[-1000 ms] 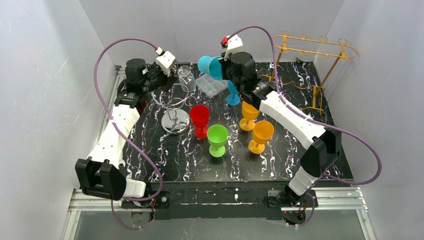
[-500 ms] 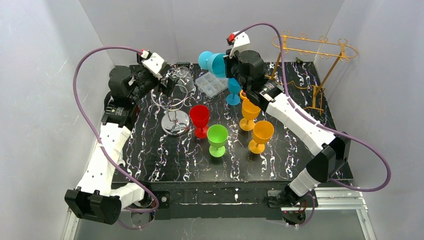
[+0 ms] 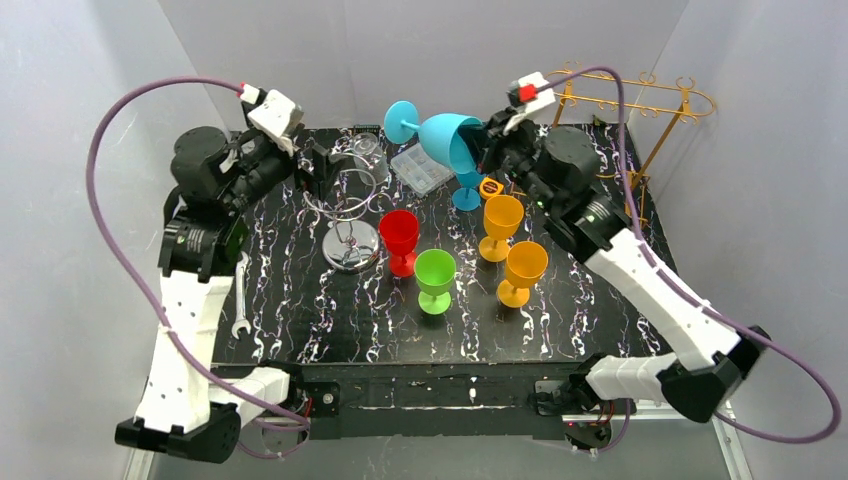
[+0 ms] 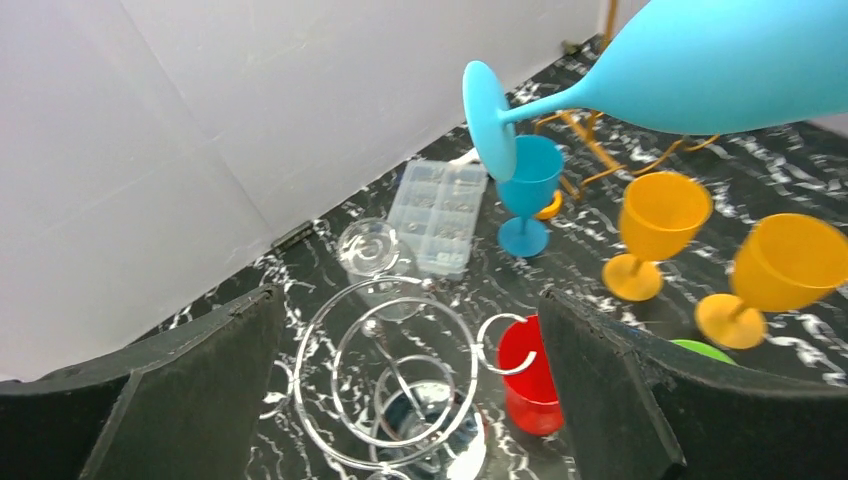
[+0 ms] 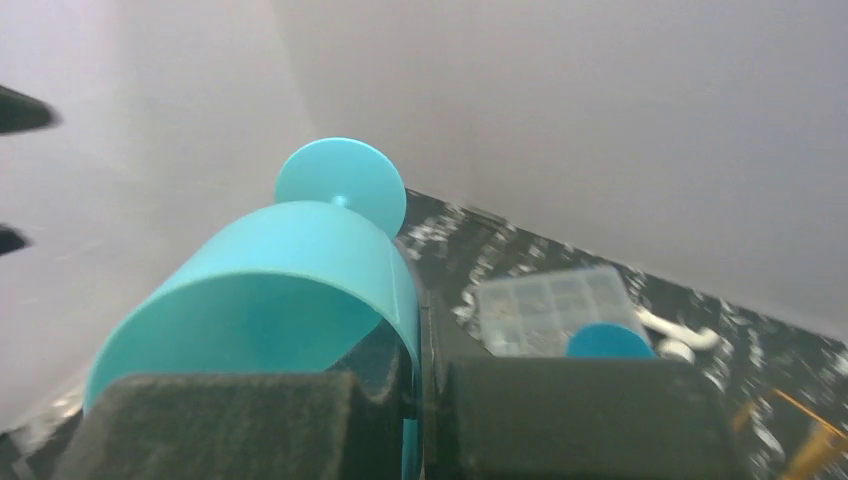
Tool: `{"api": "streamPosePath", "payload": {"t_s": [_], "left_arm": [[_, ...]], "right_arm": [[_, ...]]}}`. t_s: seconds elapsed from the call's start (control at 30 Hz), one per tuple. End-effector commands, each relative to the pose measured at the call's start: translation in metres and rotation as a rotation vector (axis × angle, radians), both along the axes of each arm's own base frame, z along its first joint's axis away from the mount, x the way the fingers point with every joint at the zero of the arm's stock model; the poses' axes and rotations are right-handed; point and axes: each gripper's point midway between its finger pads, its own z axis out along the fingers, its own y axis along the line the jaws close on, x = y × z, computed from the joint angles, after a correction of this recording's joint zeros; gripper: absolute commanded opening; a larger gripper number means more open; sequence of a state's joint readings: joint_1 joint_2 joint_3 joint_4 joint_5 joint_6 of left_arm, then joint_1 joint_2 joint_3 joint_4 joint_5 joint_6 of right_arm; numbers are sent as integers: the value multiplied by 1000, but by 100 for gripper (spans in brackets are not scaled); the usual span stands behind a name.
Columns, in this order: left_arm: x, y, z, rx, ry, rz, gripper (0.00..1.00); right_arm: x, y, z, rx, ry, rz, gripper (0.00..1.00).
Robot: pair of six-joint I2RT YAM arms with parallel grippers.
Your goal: Place the wine glass upside down on the wine glass rack
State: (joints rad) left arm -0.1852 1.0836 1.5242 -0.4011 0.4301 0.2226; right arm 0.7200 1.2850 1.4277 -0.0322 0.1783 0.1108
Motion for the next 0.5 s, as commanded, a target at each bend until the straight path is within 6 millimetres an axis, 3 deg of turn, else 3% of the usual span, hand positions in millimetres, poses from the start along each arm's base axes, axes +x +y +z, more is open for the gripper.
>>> {"api": "streamPosePath", "payload": {"t_s": [0.0,0.13,0.3,0.47], "left_arm": [[-44,-15,9,-82,76,-109,98],[-62,-27,18,-144,113,-194,98],[-87,-48,34,-205,111,-364,96],[-78,-47,42,-221,72,-345,61]], "right_arm": [[-58,11,69,240,-150,260,1],[-84,17,86,322,-180,390,1],[-98,28,92,377,-162,488,1],[-104,34,88,399,-146,520,1]]}}
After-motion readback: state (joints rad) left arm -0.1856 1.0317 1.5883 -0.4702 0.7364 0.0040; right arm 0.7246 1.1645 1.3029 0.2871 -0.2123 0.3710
